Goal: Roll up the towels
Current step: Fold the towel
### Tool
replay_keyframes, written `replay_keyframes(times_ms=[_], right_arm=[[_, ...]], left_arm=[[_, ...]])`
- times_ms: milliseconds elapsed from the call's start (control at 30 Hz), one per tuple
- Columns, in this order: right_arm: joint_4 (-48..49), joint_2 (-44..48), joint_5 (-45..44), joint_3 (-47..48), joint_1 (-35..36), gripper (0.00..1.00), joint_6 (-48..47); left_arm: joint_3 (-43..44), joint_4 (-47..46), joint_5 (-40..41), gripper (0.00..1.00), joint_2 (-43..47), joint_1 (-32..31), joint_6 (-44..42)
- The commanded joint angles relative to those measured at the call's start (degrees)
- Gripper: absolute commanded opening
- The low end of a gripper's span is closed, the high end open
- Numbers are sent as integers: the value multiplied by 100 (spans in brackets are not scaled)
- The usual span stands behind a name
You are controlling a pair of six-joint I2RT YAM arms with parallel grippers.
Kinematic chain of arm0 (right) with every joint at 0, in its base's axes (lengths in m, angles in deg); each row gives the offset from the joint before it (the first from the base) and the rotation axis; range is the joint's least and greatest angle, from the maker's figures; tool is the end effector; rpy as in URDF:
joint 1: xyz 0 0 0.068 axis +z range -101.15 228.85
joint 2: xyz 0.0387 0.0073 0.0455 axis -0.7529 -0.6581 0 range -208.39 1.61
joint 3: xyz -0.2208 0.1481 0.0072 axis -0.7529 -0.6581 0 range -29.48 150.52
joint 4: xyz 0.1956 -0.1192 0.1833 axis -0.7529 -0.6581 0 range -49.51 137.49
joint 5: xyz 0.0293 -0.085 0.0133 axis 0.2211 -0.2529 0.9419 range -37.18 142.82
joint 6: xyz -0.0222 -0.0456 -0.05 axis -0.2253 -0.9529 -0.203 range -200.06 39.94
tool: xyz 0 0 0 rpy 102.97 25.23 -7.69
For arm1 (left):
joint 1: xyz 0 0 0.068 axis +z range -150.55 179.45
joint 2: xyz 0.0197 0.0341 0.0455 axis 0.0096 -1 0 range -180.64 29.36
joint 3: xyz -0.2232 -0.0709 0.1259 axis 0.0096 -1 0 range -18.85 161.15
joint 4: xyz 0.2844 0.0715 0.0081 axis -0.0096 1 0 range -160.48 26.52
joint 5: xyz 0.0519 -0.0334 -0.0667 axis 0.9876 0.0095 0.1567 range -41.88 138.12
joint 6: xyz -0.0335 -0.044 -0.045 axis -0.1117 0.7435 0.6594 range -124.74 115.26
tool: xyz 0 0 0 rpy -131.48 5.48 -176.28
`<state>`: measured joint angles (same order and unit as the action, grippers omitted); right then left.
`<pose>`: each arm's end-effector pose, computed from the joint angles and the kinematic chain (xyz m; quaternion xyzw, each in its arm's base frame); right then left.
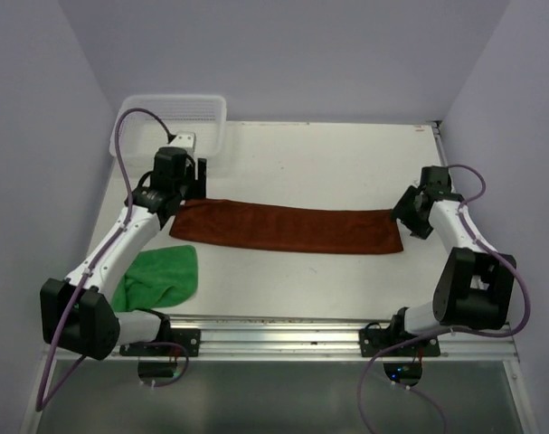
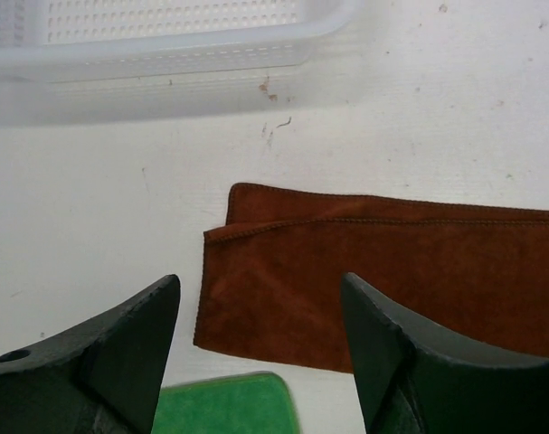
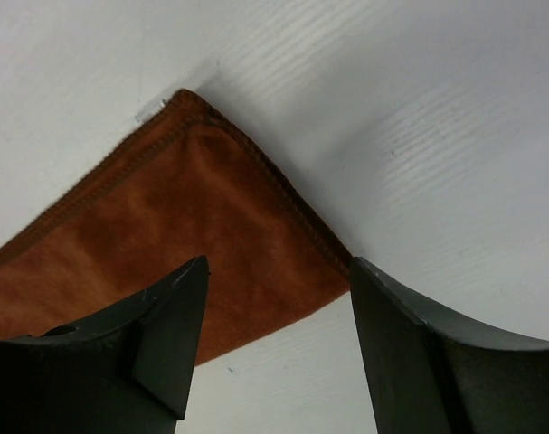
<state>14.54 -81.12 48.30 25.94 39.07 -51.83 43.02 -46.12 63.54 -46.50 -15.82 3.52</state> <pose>0.3228 -0.0602 0.1787 0.3240 0.9099 0.0035 0.2591 0.3365 -0.0757 0.2723 -0.0037 0.8939 0.0302 0.4473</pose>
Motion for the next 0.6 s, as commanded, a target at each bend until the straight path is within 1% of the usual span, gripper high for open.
replay_keyframes(times_ms=[0,133,267,333,567], right_arm=[[8,21,82,-145,-68,66,-326],[-19,-154,153,-233,-77,65,-485],[122,-339,310,-242,-77,61,-555],[166,-550,381,-198,-77,59,-573],[228,-980,425,-146,-77,57,-731]], left_arm=[[-394,-616,-390,76,360,24,124],[-780,-889,-583,76,843,15,168],[-1018,-1073,-601,78,1020,-29,194],[-975,-1039,-698,78,1003,-47,212],[-1001,-1030,-751,79,1143,-82,230]])
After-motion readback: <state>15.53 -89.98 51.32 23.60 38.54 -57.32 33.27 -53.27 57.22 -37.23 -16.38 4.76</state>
